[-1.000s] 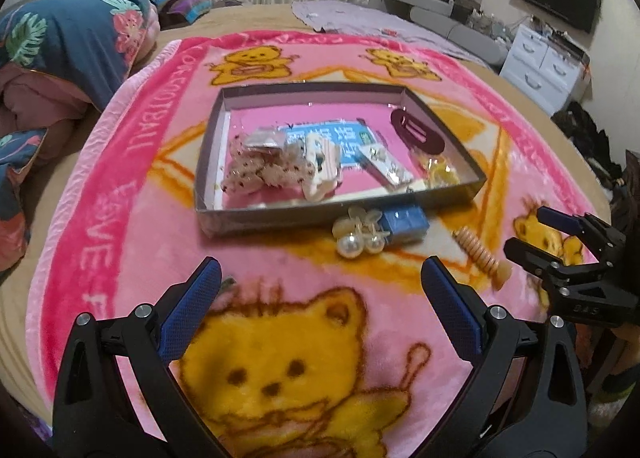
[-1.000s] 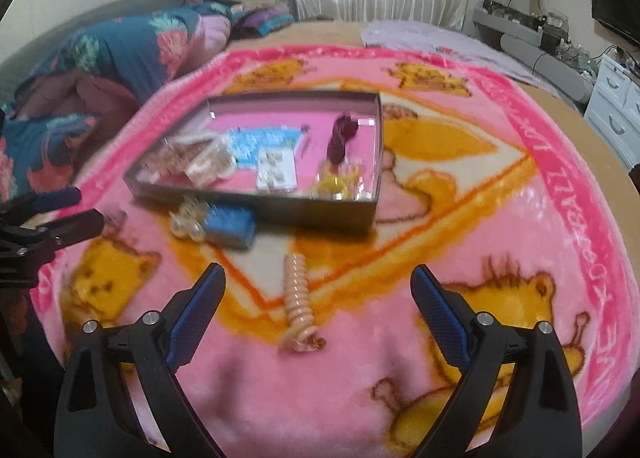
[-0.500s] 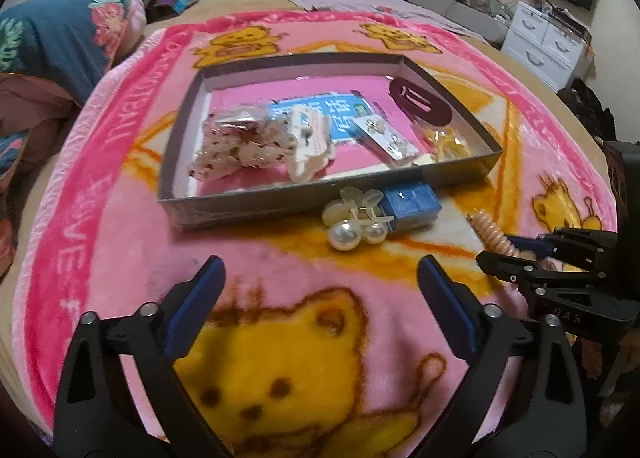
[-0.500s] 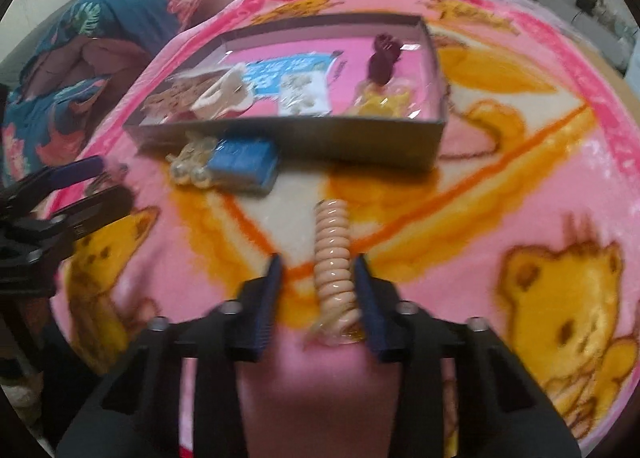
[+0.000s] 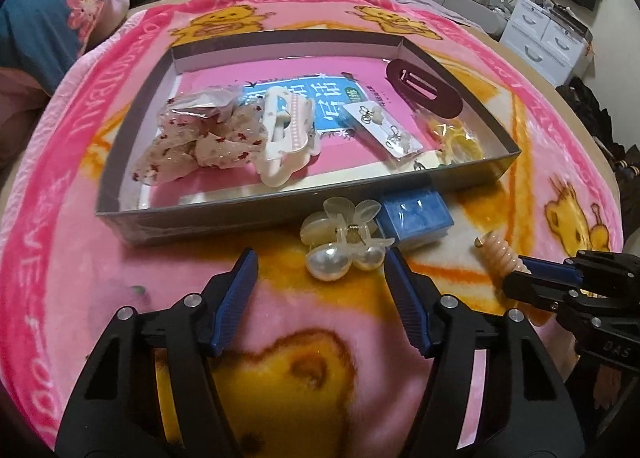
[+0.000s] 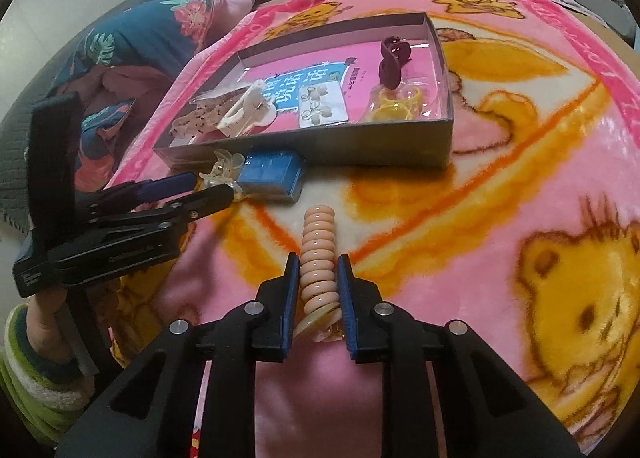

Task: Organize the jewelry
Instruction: 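Grasp the coiled peach hair tie with the right tool while the left grasps the pearl claw clip, then carry the pearl claw clip into the box with the left tool while the right carries the coiled tie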

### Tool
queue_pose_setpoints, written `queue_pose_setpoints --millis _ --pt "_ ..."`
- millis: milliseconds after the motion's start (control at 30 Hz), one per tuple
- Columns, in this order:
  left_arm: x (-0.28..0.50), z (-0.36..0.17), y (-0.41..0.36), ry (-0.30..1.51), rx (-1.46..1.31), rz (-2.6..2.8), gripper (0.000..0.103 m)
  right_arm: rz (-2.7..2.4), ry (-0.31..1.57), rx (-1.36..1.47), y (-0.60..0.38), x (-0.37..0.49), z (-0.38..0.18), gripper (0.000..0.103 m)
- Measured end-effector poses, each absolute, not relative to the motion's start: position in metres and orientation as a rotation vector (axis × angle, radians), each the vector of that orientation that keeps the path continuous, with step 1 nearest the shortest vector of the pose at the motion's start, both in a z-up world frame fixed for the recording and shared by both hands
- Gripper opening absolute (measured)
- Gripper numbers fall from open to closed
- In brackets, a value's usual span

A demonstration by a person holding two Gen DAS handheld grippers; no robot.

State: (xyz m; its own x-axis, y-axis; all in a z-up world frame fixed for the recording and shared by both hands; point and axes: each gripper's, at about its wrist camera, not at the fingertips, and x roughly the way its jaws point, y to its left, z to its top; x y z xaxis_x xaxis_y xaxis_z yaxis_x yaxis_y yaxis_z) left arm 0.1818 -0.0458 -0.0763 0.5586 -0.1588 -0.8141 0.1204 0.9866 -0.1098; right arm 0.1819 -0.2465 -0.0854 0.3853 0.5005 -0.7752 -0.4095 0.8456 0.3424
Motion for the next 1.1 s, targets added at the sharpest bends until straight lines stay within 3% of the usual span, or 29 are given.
queue_pose_setpoints --millis 300,433,1100 --pt "0.19 -0.08 -0.049 0.951 -0.062 -0.179 0.057 0.585 0.992 0.134 -0.253 0.182 -0.079 0.018" --pt "0.192 -0.081 -0.054 0.948 -0.052 -0.197 0.039 0.587 0.984 0.137 -0.253 0.183 -0.077 0.018" --pt "0.164 -0.039 -0.02 0.887 -0.112 -0.187 0.039 0.642 0.919 0.158 -0.245 0.174 -0.061 0.018"
